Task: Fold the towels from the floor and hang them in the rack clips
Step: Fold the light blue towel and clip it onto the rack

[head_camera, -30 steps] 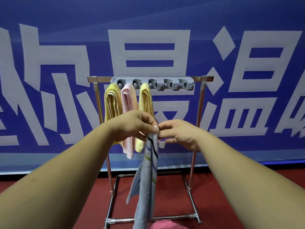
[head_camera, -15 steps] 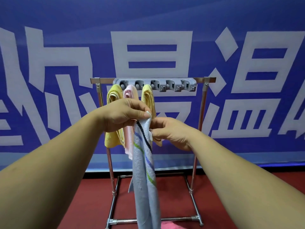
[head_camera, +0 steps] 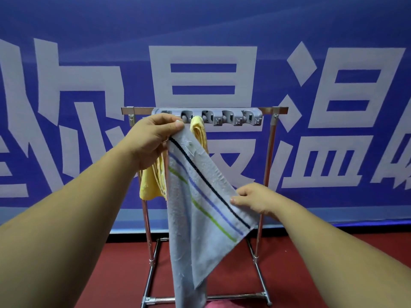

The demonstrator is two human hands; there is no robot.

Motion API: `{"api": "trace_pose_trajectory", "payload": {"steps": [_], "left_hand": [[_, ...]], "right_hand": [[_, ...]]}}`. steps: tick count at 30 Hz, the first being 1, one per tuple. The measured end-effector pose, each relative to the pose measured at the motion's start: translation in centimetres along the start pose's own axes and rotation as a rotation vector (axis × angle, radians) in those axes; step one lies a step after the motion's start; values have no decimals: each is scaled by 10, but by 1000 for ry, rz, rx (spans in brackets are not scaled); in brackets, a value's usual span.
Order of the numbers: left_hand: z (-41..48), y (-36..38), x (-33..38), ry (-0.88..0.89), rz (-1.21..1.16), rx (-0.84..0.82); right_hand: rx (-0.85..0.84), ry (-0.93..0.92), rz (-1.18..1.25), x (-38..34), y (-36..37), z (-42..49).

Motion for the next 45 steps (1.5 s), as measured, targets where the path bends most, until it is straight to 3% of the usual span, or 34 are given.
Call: {"api": "trace_pose_trajectory", "payload": {"steps": [9, 12, 14, 19, 31, 45], "left_hand": [[0, -23, -38, -94, 162, 263], [-12, -3, -54, -136, 174, 262], [-26, 17, -63, -159, 121, 221], [-55, 51, -91, -172, -17, 131], [-93, 69, -127, -213, -67, 3], [-120, 65, -146, -219, -122, -8]], "right_hand": [[234, 217, 76, 45, -46, -10], [362, 281, 443, 17, -51, -5], [363, 255, 701, -15, -45, -7], [216, 195, 875, -64, -17, -28], [185, 113, 547, -45, 5, -56], [258, 129, 419, -46, 21, -69]]}}
Point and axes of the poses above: each hand's wrist, its own z-axis towards the middle knuckle, its own y-axis out of the palm, x = y × z, the point moved 2 cm from there along z, towards the middle knuckle, and after that the axes turned 12 degrees about x, right-handed, at the moved point
